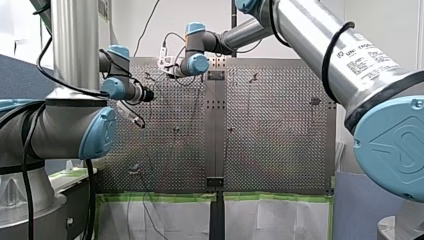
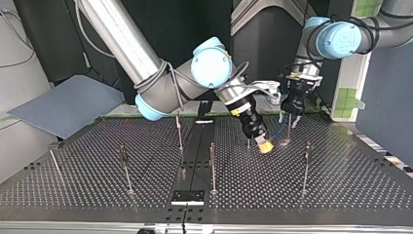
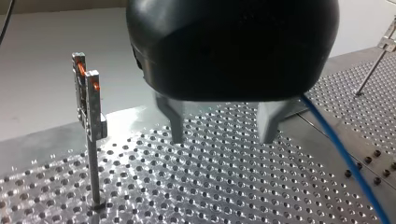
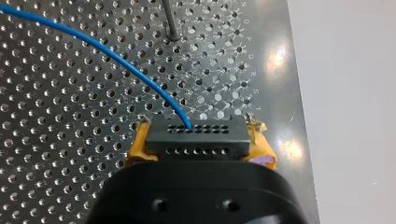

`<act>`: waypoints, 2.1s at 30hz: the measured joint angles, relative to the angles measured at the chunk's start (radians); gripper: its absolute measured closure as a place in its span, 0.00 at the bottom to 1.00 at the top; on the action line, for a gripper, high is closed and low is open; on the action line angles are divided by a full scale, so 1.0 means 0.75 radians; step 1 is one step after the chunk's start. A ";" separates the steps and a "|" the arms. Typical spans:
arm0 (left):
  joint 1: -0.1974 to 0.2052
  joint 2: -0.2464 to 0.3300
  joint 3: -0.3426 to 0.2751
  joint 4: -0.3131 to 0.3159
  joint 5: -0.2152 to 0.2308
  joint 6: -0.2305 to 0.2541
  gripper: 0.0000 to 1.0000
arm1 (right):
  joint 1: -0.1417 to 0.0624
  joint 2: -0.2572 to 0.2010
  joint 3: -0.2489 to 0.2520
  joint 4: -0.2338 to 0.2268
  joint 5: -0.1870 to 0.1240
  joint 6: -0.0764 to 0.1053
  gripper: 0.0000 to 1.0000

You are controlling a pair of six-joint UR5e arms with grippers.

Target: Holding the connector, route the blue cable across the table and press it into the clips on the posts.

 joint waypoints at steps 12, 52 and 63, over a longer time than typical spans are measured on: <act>0.021 0.082 0.000 -0.009 -0.080 0.053 0.98 | -0.003 0.000 0.000 0.000 -0.002 0.000 1.00; 0.171 0.064 0.147 0.046 -0.168 0.343 0.98 | -0.037 0.002 -0.046 0.001 -0.079 0.170 1.00; 0.160 0.008 0.145 0.035 -0.103 0.342 0.98 | -0.041 0.004 -0.045 0.012 -0.080 0.176 1.00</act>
